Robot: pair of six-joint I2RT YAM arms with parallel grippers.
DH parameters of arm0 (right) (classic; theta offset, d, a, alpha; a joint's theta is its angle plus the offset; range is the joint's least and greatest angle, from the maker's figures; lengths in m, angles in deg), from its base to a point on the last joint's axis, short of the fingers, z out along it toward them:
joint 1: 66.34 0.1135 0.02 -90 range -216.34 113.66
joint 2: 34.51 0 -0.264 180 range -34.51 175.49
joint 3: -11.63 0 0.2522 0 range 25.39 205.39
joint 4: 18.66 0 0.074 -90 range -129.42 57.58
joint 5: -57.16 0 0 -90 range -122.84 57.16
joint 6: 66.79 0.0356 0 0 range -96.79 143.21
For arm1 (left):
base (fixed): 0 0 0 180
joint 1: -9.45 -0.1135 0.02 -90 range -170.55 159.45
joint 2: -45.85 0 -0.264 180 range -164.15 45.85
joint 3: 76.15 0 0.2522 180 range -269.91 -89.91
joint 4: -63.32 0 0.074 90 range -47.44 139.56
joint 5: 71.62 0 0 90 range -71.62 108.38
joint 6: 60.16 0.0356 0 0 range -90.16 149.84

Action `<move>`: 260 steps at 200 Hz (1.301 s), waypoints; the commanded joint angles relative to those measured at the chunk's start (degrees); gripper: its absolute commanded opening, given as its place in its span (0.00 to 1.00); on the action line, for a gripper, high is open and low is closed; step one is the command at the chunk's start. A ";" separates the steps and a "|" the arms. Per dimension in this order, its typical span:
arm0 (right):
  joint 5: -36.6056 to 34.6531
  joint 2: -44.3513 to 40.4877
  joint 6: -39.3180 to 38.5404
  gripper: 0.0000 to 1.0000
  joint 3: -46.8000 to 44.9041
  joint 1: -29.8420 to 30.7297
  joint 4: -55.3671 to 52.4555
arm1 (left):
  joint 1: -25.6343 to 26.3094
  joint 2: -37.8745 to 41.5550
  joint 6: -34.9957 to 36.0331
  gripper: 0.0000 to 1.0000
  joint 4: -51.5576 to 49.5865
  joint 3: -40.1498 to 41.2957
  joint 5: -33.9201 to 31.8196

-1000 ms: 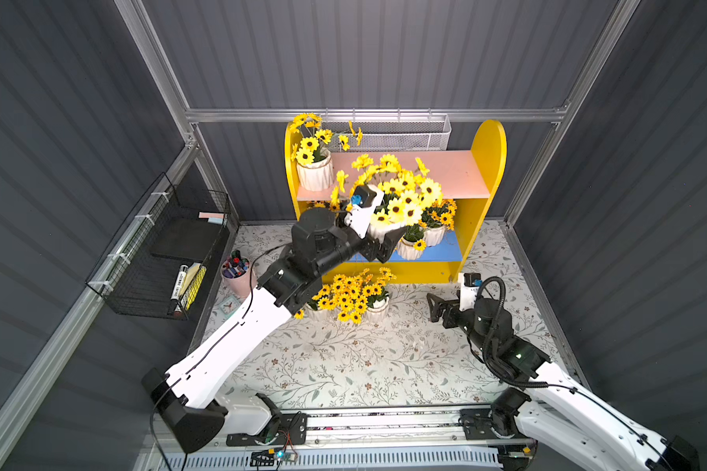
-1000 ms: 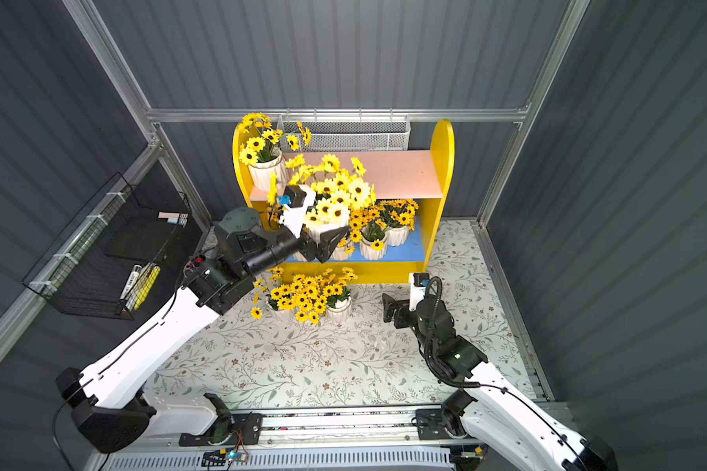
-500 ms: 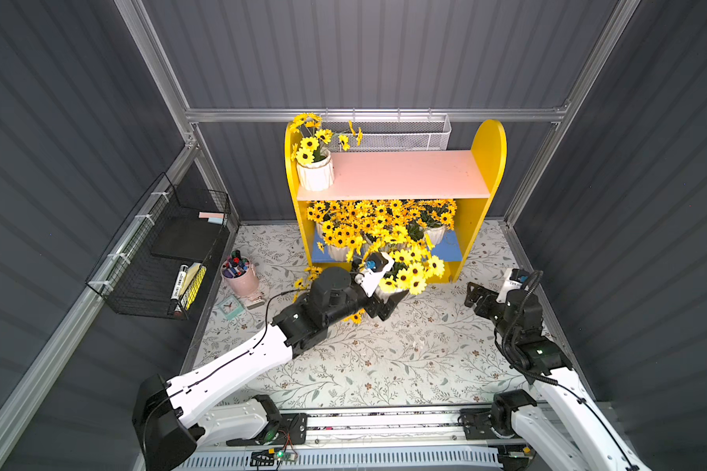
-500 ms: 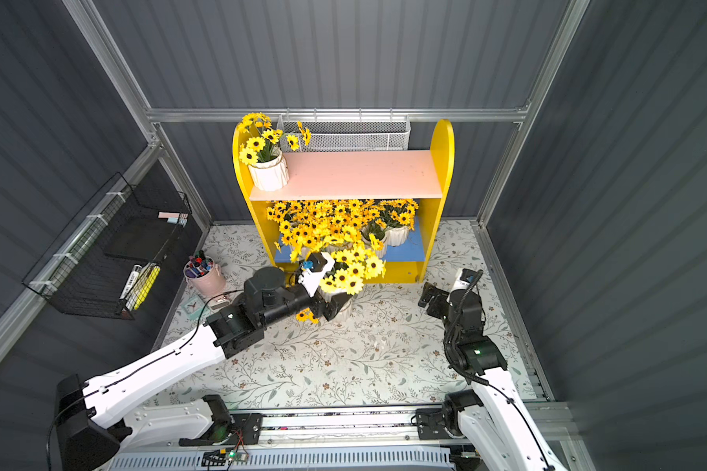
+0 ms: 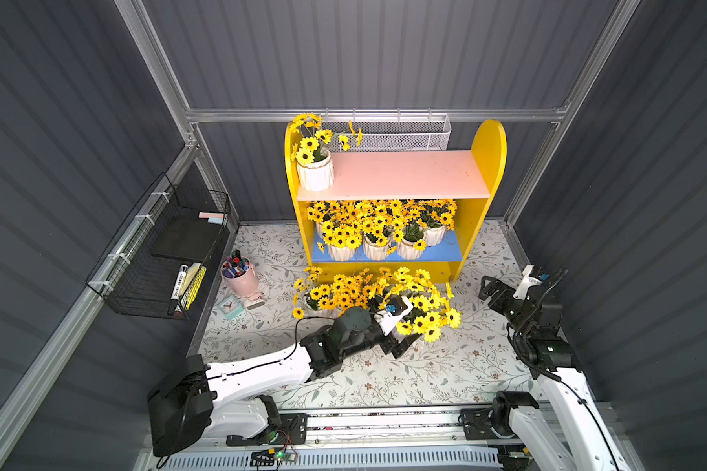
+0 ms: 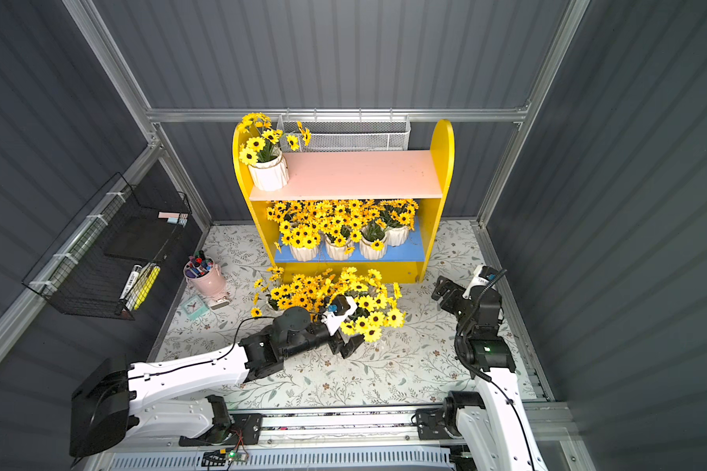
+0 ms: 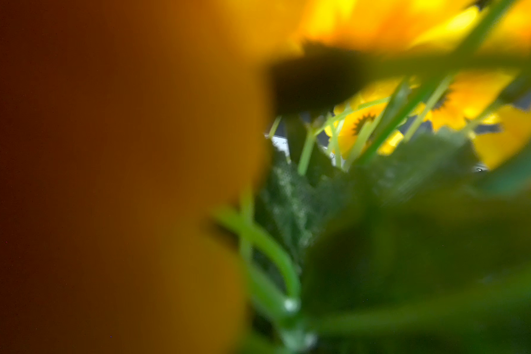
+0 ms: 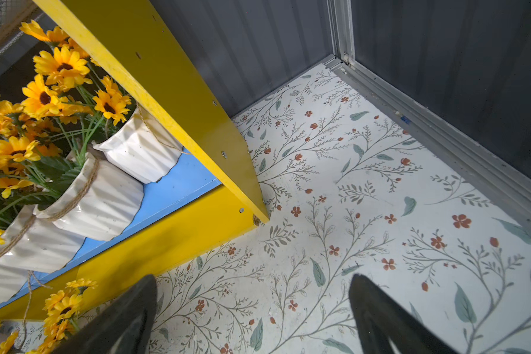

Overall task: Take the sunflower pots off the shelves
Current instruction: Place the sunflower pot at the center of the board.

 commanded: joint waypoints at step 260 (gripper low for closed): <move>11.27 2.88 2.86 0.91 -2.31 6.68 -1.62 | 4.62 -55.26 -4.04 0.00 57.68 -5.91 -26.37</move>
